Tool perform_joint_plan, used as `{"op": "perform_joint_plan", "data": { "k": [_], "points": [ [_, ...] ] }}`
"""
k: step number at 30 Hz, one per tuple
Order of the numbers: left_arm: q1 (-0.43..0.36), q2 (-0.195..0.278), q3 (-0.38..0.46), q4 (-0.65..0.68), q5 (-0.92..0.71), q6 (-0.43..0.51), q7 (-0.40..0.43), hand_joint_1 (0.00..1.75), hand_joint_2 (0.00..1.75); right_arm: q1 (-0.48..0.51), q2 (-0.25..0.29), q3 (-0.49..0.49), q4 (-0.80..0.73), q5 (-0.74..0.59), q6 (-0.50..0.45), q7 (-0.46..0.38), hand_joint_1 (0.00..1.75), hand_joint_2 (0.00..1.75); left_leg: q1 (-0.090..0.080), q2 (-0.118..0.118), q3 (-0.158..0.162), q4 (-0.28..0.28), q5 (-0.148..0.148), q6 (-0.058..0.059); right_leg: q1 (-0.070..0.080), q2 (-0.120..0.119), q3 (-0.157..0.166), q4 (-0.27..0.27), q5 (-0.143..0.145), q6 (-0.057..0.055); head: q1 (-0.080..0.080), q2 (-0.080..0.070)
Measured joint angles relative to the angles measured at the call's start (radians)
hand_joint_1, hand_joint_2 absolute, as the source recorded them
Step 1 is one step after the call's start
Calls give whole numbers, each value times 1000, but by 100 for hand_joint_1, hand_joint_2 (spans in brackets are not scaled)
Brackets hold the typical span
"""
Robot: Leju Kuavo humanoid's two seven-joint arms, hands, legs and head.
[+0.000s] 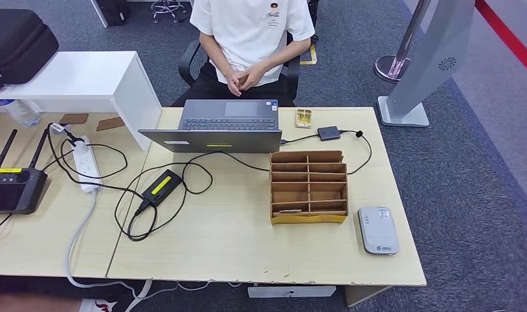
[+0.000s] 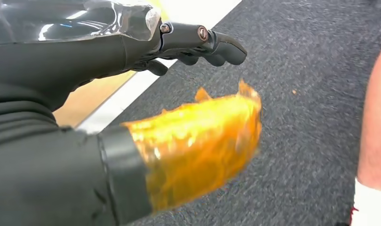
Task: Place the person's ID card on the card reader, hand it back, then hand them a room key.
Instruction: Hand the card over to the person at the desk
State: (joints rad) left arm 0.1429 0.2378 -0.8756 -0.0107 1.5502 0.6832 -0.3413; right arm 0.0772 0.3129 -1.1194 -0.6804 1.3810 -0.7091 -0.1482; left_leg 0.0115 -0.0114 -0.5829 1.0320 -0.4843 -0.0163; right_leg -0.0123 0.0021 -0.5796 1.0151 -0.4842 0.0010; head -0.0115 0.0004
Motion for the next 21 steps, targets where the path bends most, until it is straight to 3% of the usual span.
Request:
{"op": "perform_joint_plan", "data": {
  "k": [1, 3, 5, 8, 11, 14, 15, 19, 21],
  "points": [
    [-1, 0, 10, 0, -28, 0, 17, 0, 0, -3, 0, -10, 4, 14, 0, -1, 0, 175, 0, 0, 0, 0, 0, 0, 0, 0, 0, 0, 0, 0, 0, 0],
    [-18, -10, 34, 0, -108, 0, 81, 0, 87, -13, -4, -28, 27, 53, 6, 8, 0, 175, 0, -1, 1, 0, 0, 0, 0, -1, -1, 0, 0, 0, 0, 0],
    [-61, -50, 47, 0, -183, -1, 203, 0, 175, -31, -23, -37, 92, 108, 49, 43, 0, 175, -1, -2, 1, 0, 1, 1, -1, -2, 0, -1, 1, 1, 0, 0],
    [-137, -138, 29, -24, -279, -33, 392, 0, 175, -69, -74, -34, 232, 173, 257, 142, 0, 175, -4, -3, 1, 0, 3, 3, -3, -3, 2, -1, 3, 4, -1, 0],
    [-186, -209, -14, -65, -345, -196, 473, 0, 175, -97, -106, -1, 333, 186, 495, 225, 0, 175, -3, -2, 0, 1, 3, 4, -3, -3, 3, -1, 4, 5, 1, 0],
    [-202, -231, -32, -76, -368, -312, 492, 0, 175, -106, -113, 31, 365, 188, 595, 256, 0, 175, -3, 0, 0, 2, 3, 4, -3, -1, 3, -1, 6, 5, 1, 0],
    [-202, -231, -33, -76, -369, -316, 492, 0, 175, -106, -114, 33, 367, 188, 600, 257, 0, 175, -3, 0, 0, 2, 3, 4, -3, -1, 3, -1, 6, 5, 1, 0],
    [-234, -300, -98, -96, -400, -370, 476, 0, 175, -132, -123, 212, 456, 190, 829, 310, 0, 175, -3, 0, 1, 2, 3, 4, -3, 0, 1, -1, 6, 5, 0, 0],
    [-235, -309, -108, -98, -400, -332, 472, 0, 175, -134, -123, 243, 465, 189, 834, 316, 0, 175, -2, 0, 1, 2, 3, 4, -2, 0, 1, -1, 5, 4, 0, 0]
  ]
}}
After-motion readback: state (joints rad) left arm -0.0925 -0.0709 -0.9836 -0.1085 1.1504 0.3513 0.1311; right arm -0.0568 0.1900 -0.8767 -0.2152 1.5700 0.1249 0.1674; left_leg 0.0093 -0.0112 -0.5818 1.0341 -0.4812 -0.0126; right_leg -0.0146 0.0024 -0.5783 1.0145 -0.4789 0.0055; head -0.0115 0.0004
